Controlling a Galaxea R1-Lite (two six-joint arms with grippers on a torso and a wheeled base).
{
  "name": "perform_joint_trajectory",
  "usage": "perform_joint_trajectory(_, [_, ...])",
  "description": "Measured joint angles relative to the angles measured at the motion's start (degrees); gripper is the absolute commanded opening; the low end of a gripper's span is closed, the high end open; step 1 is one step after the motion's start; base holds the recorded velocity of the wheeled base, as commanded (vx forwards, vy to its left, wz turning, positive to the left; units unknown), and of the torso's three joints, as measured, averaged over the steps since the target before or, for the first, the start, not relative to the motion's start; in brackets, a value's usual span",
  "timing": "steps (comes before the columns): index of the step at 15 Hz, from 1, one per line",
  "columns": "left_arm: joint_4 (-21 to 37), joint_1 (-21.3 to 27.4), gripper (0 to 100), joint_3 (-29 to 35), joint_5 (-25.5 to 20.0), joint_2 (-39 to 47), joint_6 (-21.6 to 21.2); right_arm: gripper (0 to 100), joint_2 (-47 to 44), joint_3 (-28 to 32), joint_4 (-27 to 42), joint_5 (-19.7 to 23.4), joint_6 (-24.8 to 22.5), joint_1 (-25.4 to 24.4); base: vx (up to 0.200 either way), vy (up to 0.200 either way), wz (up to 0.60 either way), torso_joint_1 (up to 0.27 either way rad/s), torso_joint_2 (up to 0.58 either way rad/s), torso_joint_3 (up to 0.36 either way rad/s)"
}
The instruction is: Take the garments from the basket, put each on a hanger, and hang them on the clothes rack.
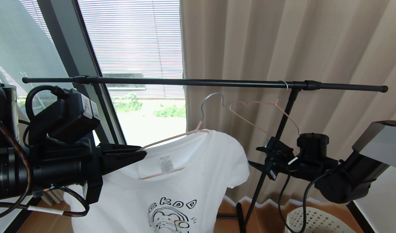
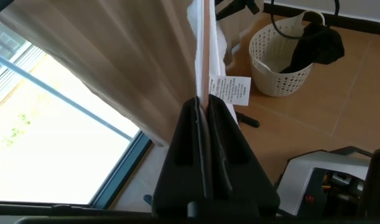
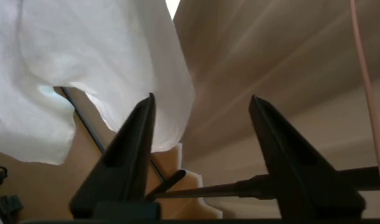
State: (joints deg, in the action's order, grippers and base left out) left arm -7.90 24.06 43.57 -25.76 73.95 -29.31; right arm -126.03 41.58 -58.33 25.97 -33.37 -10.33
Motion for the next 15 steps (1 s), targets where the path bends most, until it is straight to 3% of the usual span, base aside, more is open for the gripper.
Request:
perform_joint_trajectory(5, [-1.6,-0.2,0,0.1,0.2,0.2,3.7,100,4.1,-2.5,0.0,3.2,0.1,-0.6,0.000,0.000,0.00,0.000,0.00,0.000])
perform_joint_trajectory(11, [-6.0,-2.3,0,0.1,1.3,3.1,9.0,100,9.8,-2.3,-0.2,2.0,14.5,-5.6,0.000,0.000,0.00,0.000,0.00,0.000])
perform_joint_trajectory(15, [-10.1,-3.7,0,1.0,5.0,6.9,14.8,100,11.9,-0.6,-0.2,-1.2,19.0,-7.8,0.000,0.000,0.00,0.000,0.00,0.000])
